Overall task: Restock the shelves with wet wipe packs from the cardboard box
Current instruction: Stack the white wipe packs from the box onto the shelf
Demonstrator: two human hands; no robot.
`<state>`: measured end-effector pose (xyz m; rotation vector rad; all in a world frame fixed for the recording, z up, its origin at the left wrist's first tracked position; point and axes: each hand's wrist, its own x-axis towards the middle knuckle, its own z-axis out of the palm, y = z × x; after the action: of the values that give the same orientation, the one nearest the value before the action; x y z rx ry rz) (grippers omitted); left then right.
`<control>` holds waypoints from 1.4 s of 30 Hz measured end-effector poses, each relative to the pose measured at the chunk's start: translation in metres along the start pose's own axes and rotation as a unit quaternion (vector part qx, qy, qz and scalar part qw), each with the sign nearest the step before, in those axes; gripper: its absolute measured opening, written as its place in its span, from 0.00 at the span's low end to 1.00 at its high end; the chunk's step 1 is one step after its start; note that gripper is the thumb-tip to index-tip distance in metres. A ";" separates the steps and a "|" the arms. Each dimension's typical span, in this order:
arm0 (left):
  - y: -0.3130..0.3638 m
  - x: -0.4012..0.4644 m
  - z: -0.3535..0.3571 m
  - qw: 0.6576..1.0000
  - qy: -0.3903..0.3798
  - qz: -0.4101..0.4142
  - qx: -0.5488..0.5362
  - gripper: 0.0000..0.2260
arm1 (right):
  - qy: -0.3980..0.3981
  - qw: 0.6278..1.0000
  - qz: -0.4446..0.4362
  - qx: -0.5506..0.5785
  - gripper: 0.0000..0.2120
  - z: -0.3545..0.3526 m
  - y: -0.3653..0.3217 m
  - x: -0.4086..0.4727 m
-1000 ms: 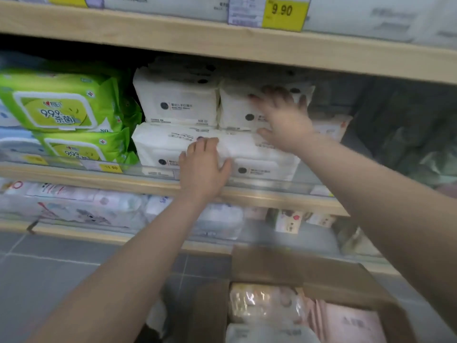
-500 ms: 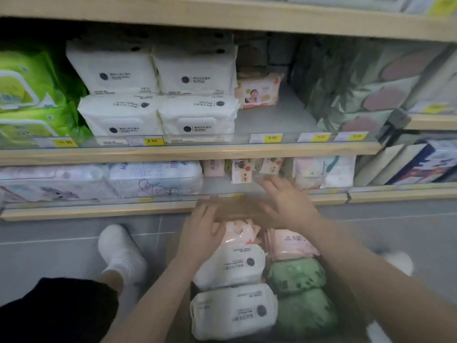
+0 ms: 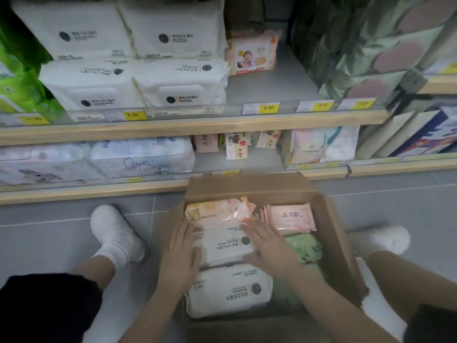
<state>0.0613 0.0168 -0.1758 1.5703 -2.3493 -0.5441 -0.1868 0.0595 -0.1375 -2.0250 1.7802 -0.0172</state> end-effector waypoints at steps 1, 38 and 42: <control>0.000 0.000 0.000 1.000 0.002 0.001 -0.008 0.24 | -0.016 1.000 -0.004 -0.005 0.36 0.004 -0.005 0.008; 0.075 -0.025 -0.006 0.979 -0.105 0.175 -0.009 0.22 | 0.067 0.976 0.206 -0.032 0.36 -0.089 0.034 -0.073; 0.073 -0.030 0.010 0.939 -0.262 0.212 0.063 0.28 | 0.085 0.944 0.316 0.032 0.36 -0.078 0.053 -0.098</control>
<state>0.0079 0.0716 -0.1528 0.9822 -3.0567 -0.7950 -0.2759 0.1234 -0.0574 -1.3584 2.4254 -0.0530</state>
